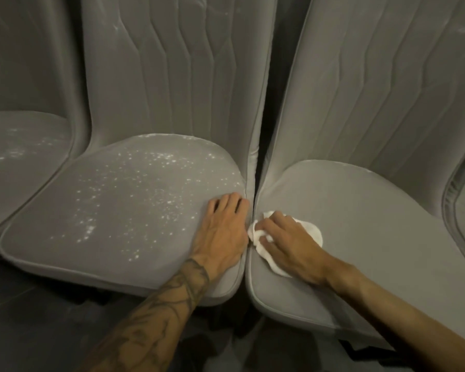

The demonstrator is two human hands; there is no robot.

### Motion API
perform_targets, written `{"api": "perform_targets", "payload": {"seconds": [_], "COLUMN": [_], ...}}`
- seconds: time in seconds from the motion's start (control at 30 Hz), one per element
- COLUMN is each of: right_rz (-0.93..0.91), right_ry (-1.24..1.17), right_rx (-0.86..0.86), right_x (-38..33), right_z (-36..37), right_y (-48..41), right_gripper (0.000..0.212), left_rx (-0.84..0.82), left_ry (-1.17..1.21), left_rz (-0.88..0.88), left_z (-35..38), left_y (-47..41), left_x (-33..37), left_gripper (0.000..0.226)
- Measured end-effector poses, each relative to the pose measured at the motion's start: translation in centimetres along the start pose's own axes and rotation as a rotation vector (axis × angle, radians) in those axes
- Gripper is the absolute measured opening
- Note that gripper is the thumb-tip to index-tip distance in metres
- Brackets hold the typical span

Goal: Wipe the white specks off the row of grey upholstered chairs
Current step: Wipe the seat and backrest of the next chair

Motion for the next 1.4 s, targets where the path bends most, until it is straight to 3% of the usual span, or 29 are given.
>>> {"api": "perform_targets", "payload": {"seconds": [0.07,0.17,0.23,0.3,0.4,0.5,0.63,0.7,0.87,1.07,1.2,1.27,1.33,1.4], "right_rz": [0.017,0.253,0.308,0.194,0.031,0.068,0.297,0.228,0.001,0.434,0.343,0.258,0.240,0.348], "right_ry": [0.000,0.068,0.098,0.126,-0.023,-0.045,0.126,0.138,-0.114,0.215,0.090,-0.008,-0.033,0.062], "right_rx": [-0.014,-0.038,-0.030,-0.019,-0.039,-0.073,-0.057,-0.059,-0.121,-0.074,0.040,0.000,-0.038,-0.026], "right_x": [1.3,5.7,5.7,3.1,-0.4,1.4,4.7,2.5,-1.9,8.7,2.5,-1.1,-0.7,2.7], "right_z": [-0.6,-0.5,-0.2,0.2,0.3,0.0,-0.3,0.3,-0.3,-3.0,-1.6,-1.0,-1.6,-3.5], "right_y": [0.2,-1.6,-2.6,-1.7,1.5,1.6,-1.7,-1.2,3.9,4.5,7.1,9.0,10.3,11.4], "right_gripper": [0.025,0.031,0.033,0.031,0.023,0.025,0.034,0.034,0.030,0.037,0.032,0.028,0.028,0.031], "left_rx": [0.008,0.018,0.022,0.024,0.013,0.015,0.020,0.009,-0.017,0.048,0.084,0.095,0.110,0.128], "left_ry": [-0.006,-0.010,-0.011,0.006,-0.005,-0.012,-0.002,0.005,-0.014,-0.018,0.005,0.010,0.007,0.005], "left_rz": [-0.003,0.005,0.000,0.008,0.015,0.005,0.011,0.024,0.017,0.041,0.048,0.053,0.051,0.057], "left_z": [0.1,-0.2,-0.3,-0.2,0.0,-0.1,-0.3,-0.2,-0.3,-0.6,-0.3,-0.1,0.1,0.2], "left_y": [0.0,0.1,0.1,0.0,0.0,-0.1,0.0,0.0,-0.2,-0.1,-0.2,-0.3,-0.3,-0.3], "left_x": [-0.1,0.2,0.1,0.1,-0.1,0.0,0.3,0.4,0.5,0.7,0.7,0.6,0.4,0.5], "left_gripper": [0.032,0.035,0.034,0.033,0.035,0.035,0.036,0.035,0.041,0.033,0.028,0.026,0.023,0.025]}}
Point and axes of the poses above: each hand's wrist, its own y-axis away from the middle knuckle, its own z-axis out of the palm, x = y × z, the point moved 8 cm from there along -y, towards the middle knuckle, and after that the axes turned 10 degrees about -z, right-handed, at the moved point
